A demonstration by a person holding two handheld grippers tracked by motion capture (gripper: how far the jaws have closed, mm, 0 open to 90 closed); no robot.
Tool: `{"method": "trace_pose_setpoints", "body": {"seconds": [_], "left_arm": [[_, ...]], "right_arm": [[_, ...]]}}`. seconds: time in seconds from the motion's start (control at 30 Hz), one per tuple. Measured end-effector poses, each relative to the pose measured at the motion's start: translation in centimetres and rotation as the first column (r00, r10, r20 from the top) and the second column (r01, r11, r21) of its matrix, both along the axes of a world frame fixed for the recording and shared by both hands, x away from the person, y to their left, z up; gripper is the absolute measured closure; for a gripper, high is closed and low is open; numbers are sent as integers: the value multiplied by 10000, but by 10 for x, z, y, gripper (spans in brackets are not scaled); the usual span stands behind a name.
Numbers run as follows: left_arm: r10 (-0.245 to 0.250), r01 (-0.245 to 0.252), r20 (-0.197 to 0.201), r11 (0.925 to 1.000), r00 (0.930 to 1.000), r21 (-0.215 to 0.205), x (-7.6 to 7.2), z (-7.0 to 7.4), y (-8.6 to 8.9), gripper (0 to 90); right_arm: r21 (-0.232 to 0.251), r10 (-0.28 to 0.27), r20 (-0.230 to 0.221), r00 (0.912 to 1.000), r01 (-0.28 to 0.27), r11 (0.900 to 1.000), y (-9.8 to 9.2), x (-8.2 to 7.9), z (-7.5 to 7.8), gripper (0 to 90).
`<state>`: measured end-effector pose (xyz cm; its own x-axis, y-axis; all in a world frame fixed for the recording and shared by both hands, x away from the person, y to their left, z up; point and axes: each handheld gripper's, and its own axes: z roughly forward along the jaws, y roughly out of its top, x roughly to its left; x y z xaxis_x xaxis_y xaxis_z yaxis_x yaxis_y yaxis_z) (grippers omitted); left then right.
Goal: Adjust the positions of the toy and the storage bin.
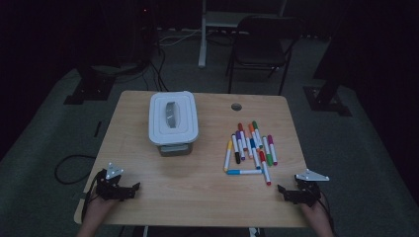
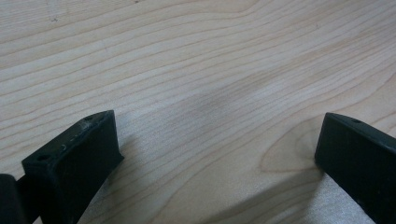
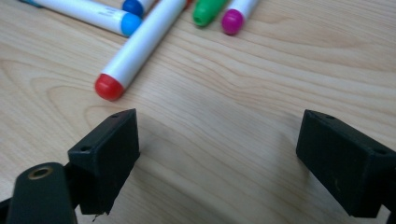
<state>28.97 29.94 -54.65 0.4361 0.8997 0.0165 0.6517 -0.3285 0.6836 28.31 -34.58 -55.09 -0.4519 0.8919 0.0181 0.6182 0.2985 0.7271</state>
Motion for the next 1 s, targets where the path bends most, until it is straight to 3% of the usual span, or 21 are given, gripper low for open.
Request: {"method": "trace_pose_setpoints", "body": {"seconds": [0.1, 0.33, 0.47, 0.5, 0.6, 0.7, 0.87, 1.0], "left_arm": [[-294, 294, -1, 9996, 9996, -8, 1, 0, -1, 4], [-354, 354, -6, 9994, 9994, -4, -2, 0, -3, 4], [-456, 456, -18, 9990, 9990, -4, -1, 0, -3, 4], [-486, 486, -30, 9988, 9988, 5, -1, 0, -3, 4], [-649, 649, -49, 9979, 9979, 50, 0, 1, -4, 4], [-602, 600, 151, 9981, 9981, 133, 1, 1, -3, 4], [-568, 568, 124, 9984, 9983, 2, 5, 6, -3, 4], [-582, 586, 301, 9982, 9979, -120, 6, 9, -2, 4]], "right_arm": [[-86, -369, 8, 9993, 369, 9993, 1, -3, 0, 132], [25, -390, -26, 9992, 390, 9992, 1, -4, 0, 132], [268, -494, -64, 9988, 495, 9984, 0, -4, 0, 132], [613, -574, -109, 9983, 580, 9964, -2, -4, 1, 132], [870, -538, -215, 9983, 555, 9947, -2, -3, 3, 134], [640, -575, 28, 9983, 572, 9963, 2, 1, 11, 133], [253, -364, 491, 9981, 352, 9991, 14, 12, 25, 139], [249, -12, 714, 9974, -6, 9997, 27, 26, 32, 139]]}}
